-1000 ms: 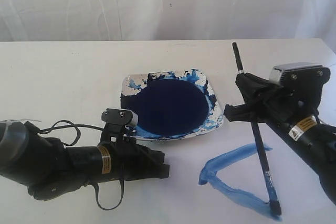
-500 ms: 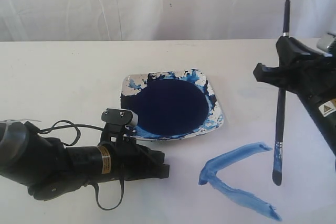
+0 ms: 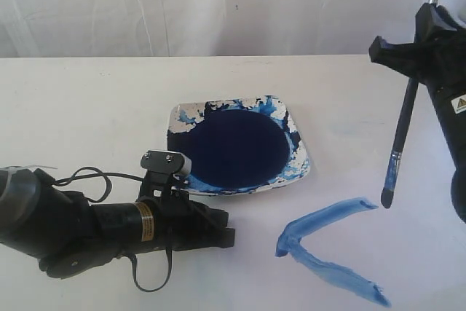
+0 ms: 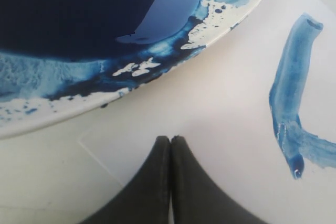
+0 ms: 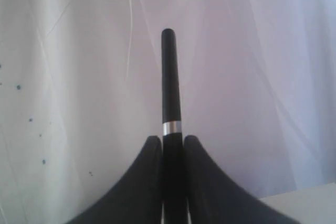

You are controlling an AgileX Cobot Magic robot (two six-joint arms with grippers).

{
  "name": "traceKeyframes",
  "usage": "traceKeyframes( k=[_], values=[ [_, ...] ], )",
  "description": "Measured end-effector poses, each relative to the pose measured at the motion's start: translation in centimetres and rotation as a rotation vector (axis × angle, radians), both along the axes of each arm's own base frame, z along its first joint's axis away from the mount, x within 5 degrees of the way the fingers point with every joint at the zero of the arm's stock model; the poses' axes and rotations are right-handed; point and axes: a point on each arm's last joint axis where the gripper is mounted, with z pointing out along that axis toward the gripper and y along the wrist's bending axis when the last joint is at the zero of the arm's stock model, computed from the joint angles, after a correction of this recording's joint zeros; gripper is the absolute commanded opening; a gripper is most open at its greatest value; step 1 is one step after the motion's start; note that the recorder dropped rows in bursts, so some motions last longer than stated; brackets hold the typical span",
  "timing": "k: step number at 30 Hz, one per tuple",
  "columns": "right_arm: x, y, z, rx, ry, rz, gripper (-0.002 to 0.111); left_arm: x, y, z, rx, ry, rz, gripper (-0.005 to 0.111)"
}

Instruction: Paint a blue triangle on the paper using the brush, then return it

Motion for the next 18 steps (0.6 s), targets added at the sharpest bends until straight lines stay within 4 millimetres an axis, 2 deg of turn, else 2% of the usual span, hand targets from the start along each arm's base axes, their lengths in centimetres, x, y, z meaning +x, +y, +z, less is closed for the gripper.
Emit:
traceKeyframes(
  k=[4, 12, 18],
  values=[
    [1.2, 0.3, -0.3, -0.015, 0.005, -0.016, 0.000, 0.0, 0.0, 0.0, 0.000, 0.000, 0.000, 0.000],
    [4.5, -0.2, -2.6, -0.019, 0.067, -0.097, 0.000, 0.0, 0.0, 0.0, 0.000, 0.000, 0.000, 0.000],
    [6.3, 0.5, -3.9, -0.028, 0.088, -0.100, 0.000, 0.0, 0.0, 0.0, 0.000, 0.000, 0.000, 0.000]
  ],
)
